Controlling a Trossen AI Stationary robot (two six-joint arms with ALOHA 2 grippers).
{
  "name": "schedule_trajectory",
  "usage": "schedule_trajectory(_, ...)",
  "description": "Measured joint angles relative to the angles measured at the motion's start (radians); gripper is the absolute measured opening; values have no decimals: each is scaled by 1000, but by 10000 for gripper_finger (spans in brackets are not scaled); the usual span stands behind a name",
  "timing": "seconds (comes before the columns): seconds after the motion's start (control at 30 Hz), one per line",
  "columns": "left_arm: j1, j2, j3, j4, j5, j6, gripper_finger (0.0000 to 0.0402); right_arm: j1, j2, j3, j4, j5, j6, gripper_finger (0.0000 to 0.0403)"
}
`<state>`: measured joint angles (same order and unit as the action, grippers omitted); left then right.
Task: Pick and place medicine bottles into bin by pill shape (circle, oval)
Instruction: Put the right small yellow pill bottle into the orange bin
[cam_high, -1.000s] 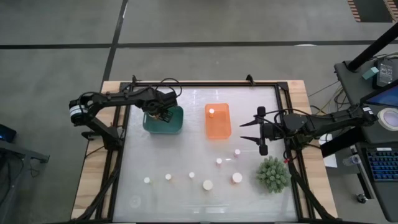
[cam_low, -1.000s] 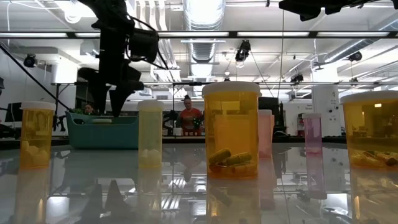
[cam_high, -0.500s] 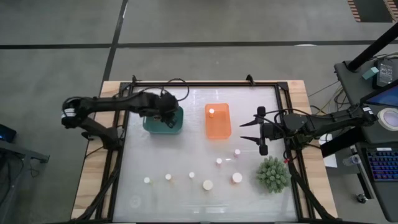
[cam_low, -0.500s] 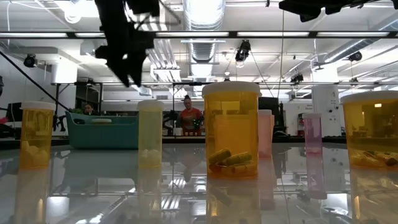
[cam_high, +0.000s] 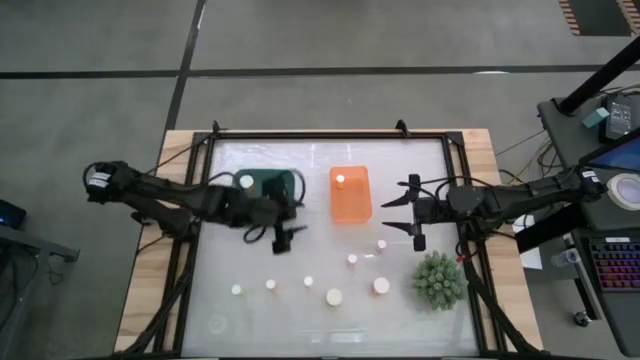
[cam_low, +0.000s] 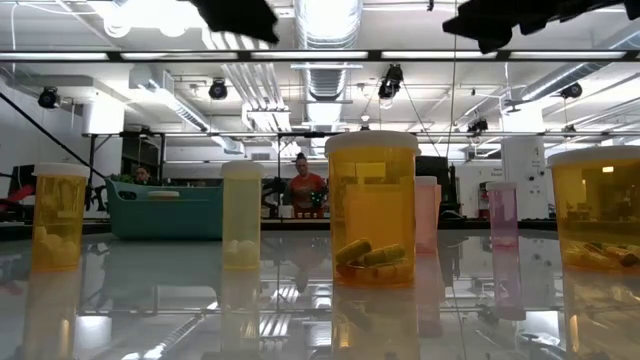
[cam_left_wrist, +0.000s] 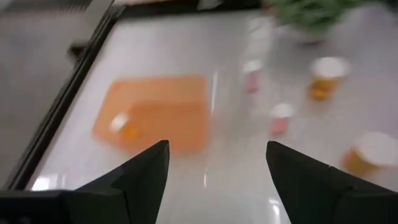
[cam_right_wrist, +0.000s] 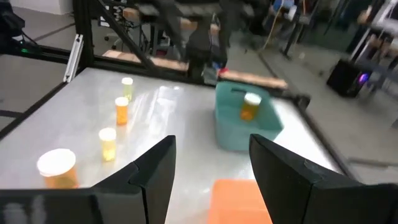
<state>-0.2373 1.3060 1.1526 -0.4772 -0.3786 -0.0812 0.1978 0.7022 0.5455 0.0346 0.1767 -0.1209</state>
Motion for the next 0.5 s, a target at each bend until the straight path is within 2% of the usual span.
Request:
schedule_trajectory(0.23, -116, -1, -28, 161, 0, 206, 251, 3, 114, -5, 52, 0, 135, 196)
schedule_trajectory(0.5, -136, -51, -257, 530, 4, 429, 251, 3, 253, 23, 189, -1, 209, 196)
